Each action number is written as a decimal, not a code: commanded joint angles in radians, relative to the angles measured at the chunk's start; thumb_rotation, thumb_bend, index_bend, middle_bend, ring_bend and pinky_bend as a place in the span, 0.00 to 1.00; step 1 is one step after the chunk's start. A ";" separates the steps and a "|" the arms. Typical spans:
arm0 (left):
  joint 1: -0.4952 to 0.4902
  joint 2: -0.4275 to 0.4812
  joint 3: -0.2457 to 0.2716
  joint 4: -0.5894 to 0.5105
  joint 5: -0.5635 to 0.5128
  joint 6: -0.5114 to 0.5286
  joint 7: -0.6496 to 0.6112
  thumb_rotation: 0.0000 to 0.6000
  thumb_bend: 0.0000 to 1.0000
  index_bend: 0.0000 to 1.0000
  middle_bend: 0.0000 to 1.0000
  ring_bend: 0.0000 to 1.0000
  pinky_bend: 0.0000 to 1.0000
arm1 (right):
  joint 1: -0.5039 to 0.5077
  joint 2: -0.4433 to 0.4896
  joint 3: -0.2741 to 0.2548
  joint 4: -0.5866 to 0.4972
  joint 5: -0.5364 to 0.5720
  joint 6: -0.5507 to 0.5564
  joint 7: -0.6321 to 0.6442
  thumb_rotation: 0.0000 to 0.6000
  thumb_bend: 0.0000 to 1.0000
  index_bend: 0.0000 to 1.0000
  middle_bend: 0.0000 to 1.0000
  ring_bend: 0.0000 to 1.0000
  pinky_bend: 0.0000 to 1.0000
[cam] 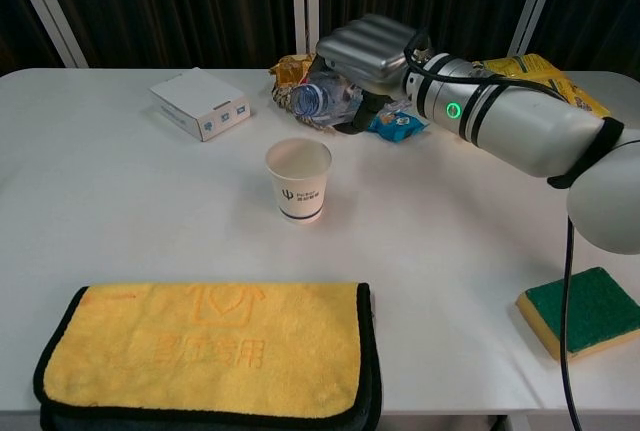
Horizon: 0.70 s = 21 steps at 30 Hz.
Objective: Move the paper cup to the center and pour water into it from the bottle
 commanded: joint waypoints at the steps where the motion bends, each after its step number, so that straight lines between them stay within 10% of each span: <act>1: 0.001 0.000 0.001 0.002 -0.001 -0.001 -0.003 1.00 0.04 0.05 0.09 0.01 0.17 | -0.035 0.064 0.040 -0.118 0.036 0.010 0.148 1.00 0.38 0.86 0.63 0.50 0.50; 13: -0.004 -0.002 0.005 -0.001 0.005 -0.009 0.009 1.00 0.04 0.05 0.09 0.01 0.17 | -0.169 0.110 0.058 -0.159 0.132 0.000 0.569 1.00 0.38 0.84 0.63 0.50 0.50; 21: -0.010 -0.012 0.008 0.004 0.024 0.005 0.013 1.00 0.04 0.05 0.09 0.01 0.17 | -0.201 0.119 0.004 -0.088 0.011 -0.051 1.095 1.00 0.37 0.81 0.62 0.50 0.50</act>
